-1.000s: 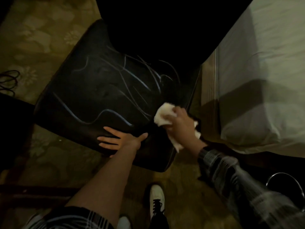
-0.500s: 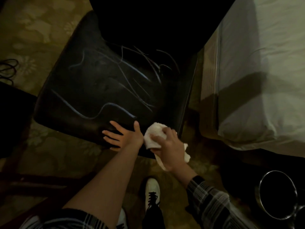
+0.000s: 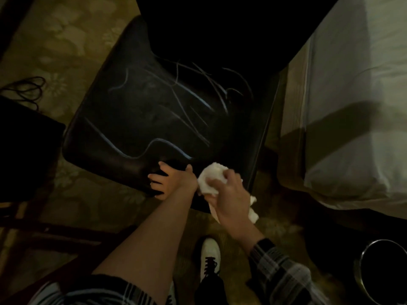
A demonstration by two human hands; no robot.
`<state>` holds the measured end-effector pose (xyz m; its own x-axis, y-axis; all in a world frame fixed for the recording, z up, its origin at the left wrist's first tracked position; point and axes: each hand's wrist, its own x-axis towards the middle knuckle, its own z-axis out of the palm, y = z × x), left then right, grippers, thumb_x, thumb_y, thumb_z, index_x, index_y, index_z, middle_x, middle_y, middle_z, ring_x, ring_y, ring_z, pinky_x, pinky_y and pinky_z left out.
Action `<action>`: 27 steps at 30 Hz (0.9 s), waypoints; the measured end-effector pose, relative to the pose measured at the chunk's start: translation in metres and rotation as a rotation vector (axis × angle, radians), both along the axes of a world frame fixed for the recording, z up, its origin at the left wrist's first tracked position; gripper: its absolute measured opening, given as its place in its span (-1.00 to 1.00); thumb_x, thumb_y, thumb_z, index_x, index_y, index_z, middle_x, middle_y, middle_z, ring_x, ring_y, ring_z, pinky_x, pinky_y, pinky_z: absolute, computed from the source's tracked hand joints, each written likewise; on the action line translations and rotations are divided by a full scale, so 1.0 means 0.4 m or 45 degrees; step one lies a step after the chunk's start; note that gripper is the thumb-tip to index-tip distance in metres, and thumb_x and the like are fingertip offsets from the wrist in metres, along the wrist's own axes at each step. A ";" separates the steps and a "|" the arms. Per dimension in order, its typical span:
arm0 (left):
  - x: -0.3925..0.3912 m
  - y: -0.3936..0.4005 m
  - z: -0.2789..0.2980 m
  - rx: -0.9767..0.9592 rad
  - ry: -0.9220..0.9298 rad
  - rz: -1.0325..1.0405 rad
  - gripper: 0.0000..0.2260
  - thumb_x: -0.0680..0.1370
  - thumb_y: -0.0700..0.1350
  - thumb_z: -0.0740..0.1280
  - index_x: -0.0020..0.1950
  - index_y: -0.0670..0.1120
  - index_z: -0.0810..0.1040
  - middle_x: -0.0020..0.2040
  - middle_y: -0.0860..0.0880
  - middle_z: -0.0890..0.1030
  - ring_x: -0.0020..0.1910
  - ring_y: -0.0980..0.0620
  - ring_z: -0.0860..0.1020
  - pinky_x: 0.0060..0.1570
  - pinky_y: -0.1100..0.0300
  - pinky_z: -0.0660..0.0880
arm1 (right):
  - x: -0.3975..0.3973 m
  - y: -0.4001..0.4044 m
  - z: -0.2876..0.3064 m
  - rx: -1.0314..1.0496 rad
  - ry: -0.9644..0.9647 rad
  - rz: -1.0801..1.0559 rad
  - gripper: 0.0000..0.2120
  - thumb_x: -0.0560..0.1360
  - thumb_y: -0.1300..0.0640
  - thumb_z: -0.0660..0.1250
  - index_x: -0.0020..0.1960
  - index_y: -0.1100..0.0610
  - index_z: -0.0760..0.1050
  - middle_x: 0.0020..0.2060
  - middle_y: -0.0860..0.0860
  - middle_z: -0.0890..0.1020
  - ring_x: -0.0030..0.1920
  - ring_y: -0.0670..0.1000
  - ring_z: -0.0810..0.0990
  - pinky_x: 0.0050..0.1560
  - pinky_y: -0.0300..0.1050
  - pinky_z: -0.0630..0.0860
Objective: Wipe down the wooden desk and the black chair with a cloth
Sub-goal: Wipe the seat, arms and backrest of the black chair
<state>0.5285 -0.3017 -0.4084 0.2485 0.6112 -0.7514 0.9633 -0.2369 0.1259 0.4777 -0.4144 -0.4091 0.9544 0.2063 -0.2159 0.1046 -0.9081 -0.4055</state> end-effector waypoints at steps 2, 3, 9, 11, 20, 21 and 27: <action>0.011 0.012 0.007 0.078 -0.029 0.025 -0.28 0.49 0.13 0.34 0.47 -0.04 0.00 0.46 -0.23 0.02 0.40 -0.25 0.09 0.36 -0.14 0.17 | 0.067 0.017 -0.012 -0.050 0.010 -0.038 -0.62 0.48 -0.05 0.35 0.29 -0.07 0.48 0.30 0.06 0.33 0.30 0.08 0.29 0.11 -0.04 0.38; 0.016 0.016 0.011 0.097 -0.042 0.053 -0.28 0.47 0.11 0.37 0.45 -0.05 0.02 0.44 -0.22 0.05 0.38 -0.24 0.12 0.34 -0.13 0.20 | 0.116 0.032 -0.018 -0.071 -0.027 -0.047 -0.63 0.49 -0.06 0.33 0.28 -0.07 0.48 0.29 0.06 0.32 0.30 0.09 0.29 0.10 -0.04 0.37; 0.027 0.011 0.002 0.117 -0.075 0.111 -0.29 0.46 0.07 0.41 0.42 -0.06 0.05 0.42 -0.21 0.07 0.36 -0.22 0.13 0.28 -0.09 0.23 | 0.324 0.096 -0.024 -0.149 -0.039 -0.069 -0.65 0.47 -0.08 0.35 0.24 -0.05 0.52 0.26 0.07 0.36 0.26 0.11 0.33 0.09 -0.02 0.39; 0.022 0.013 0.004 0.119 -0.097 0.094 -0.29 0.45 0.08 0.41 0.42 -0.06 0.06 0.41 -0.21 0.08 0.36 -0.22 0.13 0.27 -0.10 0.24 | 0.251 0.070 -0.016 -0.094 -0.070 -0.085 -0.65 0.44 -0.04 0.38 0.21 -0.01 0.55 0.25 0.09 0.38 0.25 0.12 0.34 0.08 -0.01 0.41; 0.013 0.112 0.012 0.076 -0.025 -0.109 -0.27 0.36 0.07 0.50 0.39 -0.03 0.18 0.33 -0.21 0.21 0.28 -0.21 0.26 0.22 -0.09 0.31 | 0.218 0.049 -0.011 -0.117 -0.059 0.002 -0.65 0.46 -0.06 0.37 0.22 -0.03 0.53 0.20 0.08 0.37 0.23 0.12 0.34 0.07 -0.02 0.39; 0.015 0.130 0.007 0.047 0.024 -0.124 -0.28 0.35 0.09 0.50 0.38 -0.04 0.23 0.34 -0.20 0.21 0.28 -0.21 0.26 0.21 -0.07 0.32 | 0.265 0.067 -0.016 -0.122 -0.080 -0.017 -0.65 0.45 -0.05 0.38 0.21 -0.02 0.54 0.20 0.09 0.37 0.23 0.13 0.35 0.09 -0.01 0.41; -0.008 0.132 0.000 -0.003 -0.032 -0.096 -0.39 0.38 0.06 0.49 0.33 -0.04 0.33 0.34 -0.19 0.19 0.28 -0.20 0.27 0.24 -0.10 0.32 | 0.192 0.049 -0.028 0.000 -0.110 -0.093 -0.65 0.41 0.01 0.43 0.19 0.02 0.56 0.21 0.13 0.40 0.22 0.16 0.39 0.04 0.04 0.47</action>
